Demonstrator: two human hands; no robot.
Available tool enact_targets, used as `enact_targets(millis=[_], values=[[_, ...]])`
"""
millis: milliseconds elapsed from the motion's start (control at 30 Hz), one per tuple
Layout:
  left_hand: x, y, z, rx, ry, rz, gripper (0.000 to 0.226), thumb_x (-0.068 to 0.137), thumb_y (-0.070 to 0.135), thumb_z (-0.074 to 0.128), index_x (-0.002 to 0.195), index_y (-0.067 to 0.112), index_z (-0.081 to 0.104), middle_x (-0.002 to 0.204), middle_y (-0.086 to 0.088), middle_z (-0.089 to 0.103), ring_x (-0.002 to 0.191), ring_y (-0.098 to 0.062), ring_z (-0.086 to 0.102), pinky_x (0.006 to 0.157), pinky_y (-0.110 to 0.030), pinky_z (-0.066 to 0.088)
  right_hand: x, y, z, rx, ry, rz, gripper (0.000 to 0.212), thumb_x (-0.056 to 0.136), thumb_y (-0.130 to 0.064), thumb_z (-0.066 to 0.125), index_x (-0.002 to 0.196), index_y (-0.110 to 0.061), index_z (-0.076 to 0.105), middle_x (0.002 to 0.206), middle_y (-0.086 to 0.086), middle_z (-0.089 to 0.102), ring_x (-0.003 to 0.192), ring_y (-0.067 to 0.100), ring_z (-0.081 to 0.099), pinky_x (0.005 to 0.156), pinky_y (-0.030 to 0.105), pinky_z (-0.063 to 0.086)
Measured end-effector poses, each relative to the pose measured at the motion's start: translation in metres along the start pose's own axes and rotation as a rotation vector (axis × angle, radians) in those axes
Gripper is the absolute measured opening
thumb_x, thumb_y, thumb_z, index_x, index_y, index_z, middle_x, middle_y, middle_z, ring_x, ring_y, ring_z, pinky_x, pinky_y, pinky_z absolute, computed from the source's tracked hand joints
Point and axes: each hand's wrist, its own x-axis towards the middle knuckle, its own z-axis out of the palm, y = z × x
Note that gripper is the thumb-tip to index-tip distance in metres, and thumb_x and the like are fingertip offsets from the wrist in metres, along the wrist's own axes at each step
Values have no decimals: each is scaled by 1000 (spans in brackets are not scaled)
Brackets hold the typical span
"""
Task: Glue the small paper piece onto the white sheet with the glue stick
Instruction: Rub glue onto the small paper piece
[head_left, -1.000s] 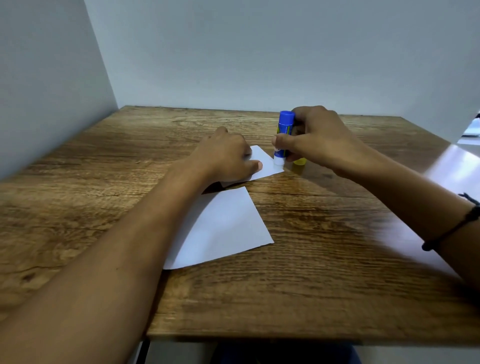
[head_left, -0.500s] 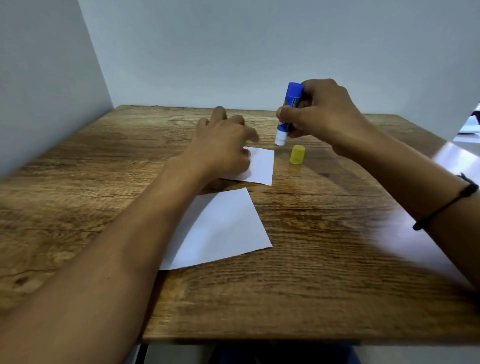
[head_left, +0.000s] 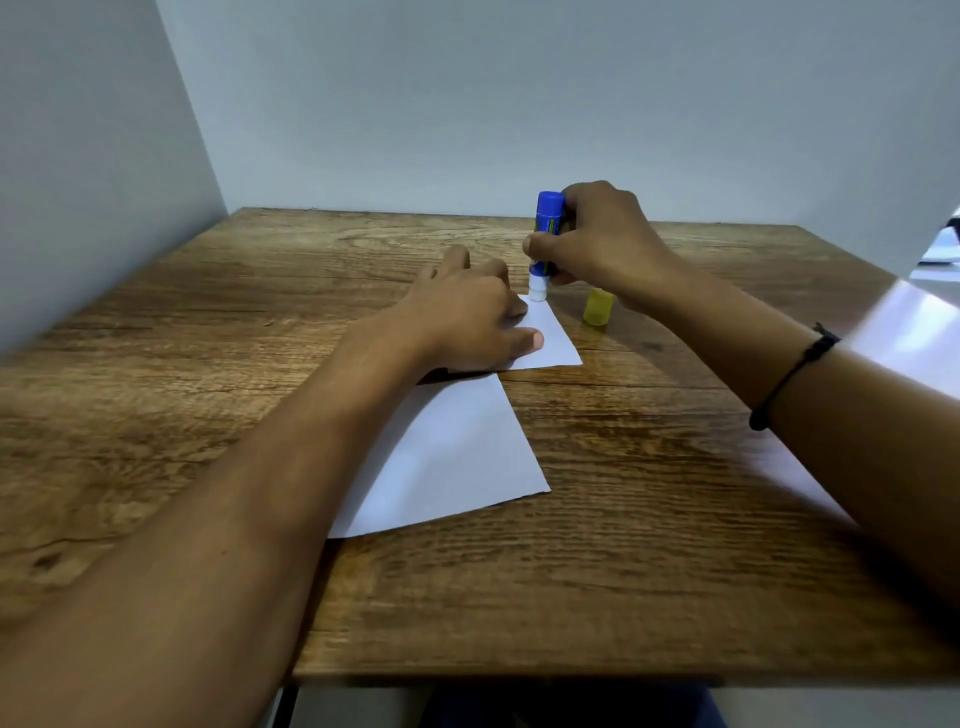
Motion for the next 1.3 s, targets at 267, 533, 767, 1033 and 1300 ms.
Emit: enact_targets(millis=[267,533,767,1033,1300], values=[[1,0,0,3,-13,-7,47,88,50,39,116,18,60,129,-6,44,119,-29,27,93,-44,28,-4,0,-3,7,-33,10,30,79,-19,68,100,1,57,88,14,61,79,30,69,73,39,59],[0,1,-1,-11,-16,-23,46,88,49,40,115,18,60,129,-6,44,119,-29,27,92,-44,28,-18,-3,-9,-8,-75,-14,29,79,-20,69,99,-1,58,85,12,63,70,22,69,63,28,59],[1,0,0,-15,-11,-32,47,88,48,41,116,16,60,127,-7,44,120,-30,26,91,-44,27,-38,-6,-18,-6,-85,-22,20,79,-22,68,90,-9,57,82,8,66,66,19,70,62,25,56],[2,0,4,-36,19,-44,46,87,49,40,113,18,62,123,-8,46,119,-30,26,83,-41,23,-63,-2,-31,97,-127,1,15,79,-19,68,77,-17,54,68,2,64,71,22,71,74,39,59],[3,2,13,92,181,-158,56,84,57,39,106,10,60,119,-15,51,120,-33,33,90,-45,32,-67,7,-45,189,-30,10,17,78,-18,70,86,-6,61,72,12,64,73,23,72,73,43,60]])
